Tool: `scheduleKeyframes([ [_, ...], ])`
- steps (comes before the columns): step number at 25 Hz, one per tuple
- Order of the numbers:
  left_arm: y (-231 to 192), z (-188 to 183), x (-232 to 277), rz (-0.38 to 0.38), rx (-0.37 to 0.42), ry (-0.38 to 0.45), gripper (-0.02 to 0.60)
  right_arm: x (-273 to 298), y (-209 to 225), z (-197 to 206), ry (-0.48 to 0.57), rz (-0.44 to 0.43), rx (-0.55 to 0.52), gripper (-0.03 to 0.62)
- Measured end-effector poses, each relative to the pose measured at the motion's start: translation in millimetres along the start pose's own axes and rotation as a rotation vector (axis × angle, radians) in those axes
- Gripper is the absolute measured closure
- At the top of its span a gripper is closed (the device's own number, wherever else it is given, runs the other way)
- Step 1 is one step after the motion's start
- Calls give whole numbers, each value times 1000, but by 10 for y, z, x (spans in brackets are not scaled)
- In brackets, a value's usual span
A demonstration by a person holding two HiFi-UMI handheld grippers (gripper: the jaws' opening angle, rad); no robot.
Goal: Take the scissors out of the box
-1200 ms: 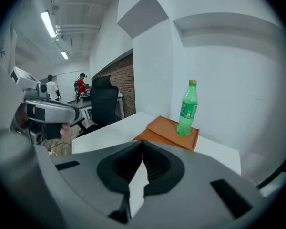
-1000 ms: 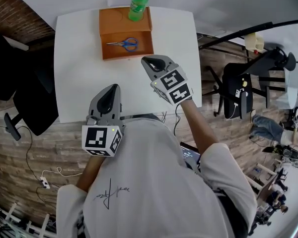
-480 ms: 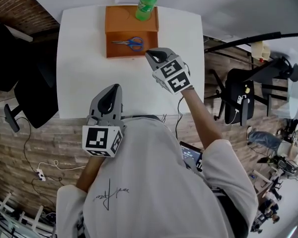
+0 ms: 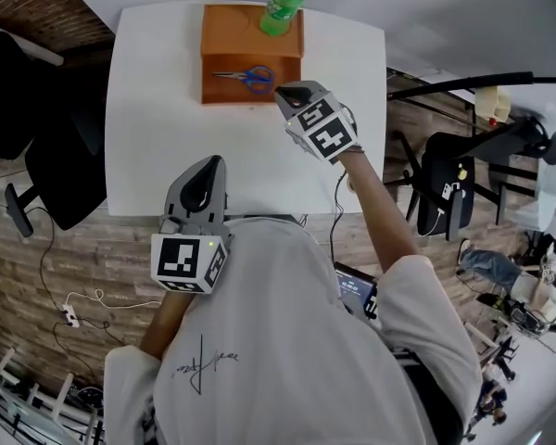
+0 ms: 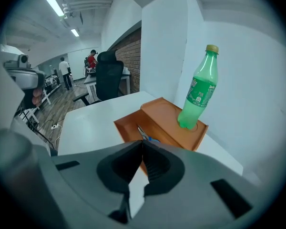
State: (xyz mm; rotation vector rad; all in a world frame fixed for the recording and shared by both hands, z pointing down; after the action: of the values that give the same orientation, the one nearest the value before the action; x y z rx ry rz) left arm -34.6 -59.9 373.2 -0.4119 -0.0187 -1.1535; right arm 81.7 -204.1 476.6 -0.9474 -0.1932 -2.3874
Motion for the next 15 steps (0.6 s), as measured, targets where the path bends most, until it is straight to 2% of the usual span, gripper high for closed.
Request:
scheduleKeyframes([
  [15,-12,39,49,-23,-23,-12,574,330,171,108,-80,-66,-110,568],
])
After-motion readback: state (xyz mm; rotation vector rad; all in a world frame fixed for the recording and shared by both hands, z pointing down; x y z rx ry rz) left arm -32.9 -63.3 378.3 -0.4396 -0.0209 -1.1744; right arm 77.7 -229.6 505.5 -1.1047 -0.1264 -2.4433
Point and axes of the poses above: the fingertips, and each gripper's own axes: x forward along the fingers, y to its right, z out of its underside, the point moved 2 cm from there along -x, backward along the fingers, and after that the axes turned 7 degrees about y, right-handed, at the moved point
